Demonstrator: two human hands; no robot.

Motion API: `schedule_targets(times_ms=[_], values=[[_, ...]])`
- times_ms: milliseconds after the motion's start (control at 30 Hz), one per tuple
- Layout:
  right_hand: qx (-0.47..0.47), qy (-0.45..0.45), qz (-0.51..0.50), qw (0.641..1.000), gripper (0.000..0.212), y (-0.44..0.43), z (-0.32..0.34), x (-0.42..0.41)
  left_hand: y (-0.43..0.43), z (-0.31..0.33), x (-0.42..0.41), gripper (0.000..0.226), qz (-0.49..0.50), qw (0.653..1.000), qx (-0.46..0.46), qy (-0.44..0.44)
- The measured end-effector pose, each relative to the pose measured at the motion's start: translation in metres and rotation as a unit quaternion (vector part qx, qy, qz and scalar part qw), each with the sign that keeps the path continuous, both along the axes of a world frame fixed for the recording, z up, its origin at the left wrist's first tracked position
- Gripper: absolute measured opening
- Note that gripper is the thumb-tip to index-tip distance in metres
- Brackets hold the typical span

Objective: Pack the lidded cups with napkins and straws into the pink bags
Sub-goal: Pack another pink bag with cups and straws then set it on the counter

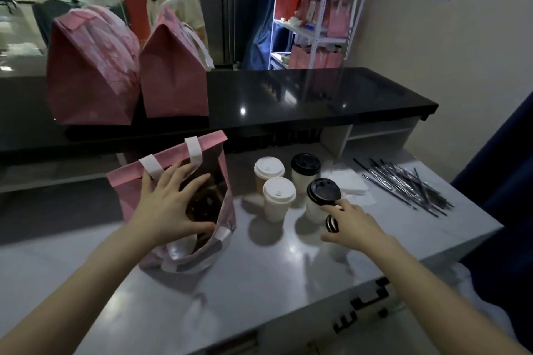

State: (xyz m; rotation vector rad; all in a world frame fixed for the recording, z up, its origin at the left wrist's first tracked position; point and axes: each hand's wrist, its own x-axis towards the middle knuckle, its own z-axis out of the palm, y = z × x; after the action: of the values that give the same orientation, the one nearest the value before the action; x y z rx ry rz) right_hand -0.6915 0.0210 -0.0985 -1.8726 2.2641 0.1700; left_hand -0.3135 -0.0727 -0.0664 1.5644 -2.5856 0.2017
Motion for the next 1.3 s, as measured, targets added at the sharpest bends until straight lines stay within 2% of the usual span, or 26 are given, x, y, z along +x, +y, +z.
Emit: schedule_targets(times_ms=[100,267,433,567,667,867,1100,1200,1300], values=[[0.002,-0.020,0.009,1.000,0.075,0.006,-0.002,-0.002,0.003,-0.001,-0.002,0.106,0.003,1.000,-0.008,0.005],[0.016,-0.026,0.045,0.999,0.088,0.014,0.002,-0.007,0.010,-0.001,-0.001,0.106,0.003,1.000,-0.023,0.014],[-0.012,-0.008,0.050,0.999,0.081,0.019,0.004,-0.005,0.016,0.001,0.004,0.103,0.007,0.999,-0.028,0.022],[-0.081,-0.005,0.096,0.992,0.080,0.014,0.031,0.019,0.020,0.006,0.012,0.101,0.016,0.998,-0.033,0.050],[-0.148,-0.009,0.155,0.977,0.078,0.002,0.069,0.049,0.019,0.008,0.019,0.101,0.027,0.996,-0.042,0.069],[-0.240,-0.083,0.232,0.939,0.079,-0.027,0.137,0.116,0.009,0.009,0.034,0.090,0.044,0.993,-0.039,0.106],[-0.313,-0.073,0.324,0.890,0.072,-0.056,0.170,0.195,0.006,0.014,0.042,0.086,0.037,0.992,-0.036,0.118],[-0.298,-0.065,0.346,0.887,0.075,-0.066,0.162,0.218,0.007,0.013,0.047,0.081,0.022,0.991,-0.043,0.129],[-0.220,0.002,0.364,0.905,0.074,-0.077,0.141,0.230,0.007,0.013,0.053,0.067,0.027,0.990,-0.045,0.133]])
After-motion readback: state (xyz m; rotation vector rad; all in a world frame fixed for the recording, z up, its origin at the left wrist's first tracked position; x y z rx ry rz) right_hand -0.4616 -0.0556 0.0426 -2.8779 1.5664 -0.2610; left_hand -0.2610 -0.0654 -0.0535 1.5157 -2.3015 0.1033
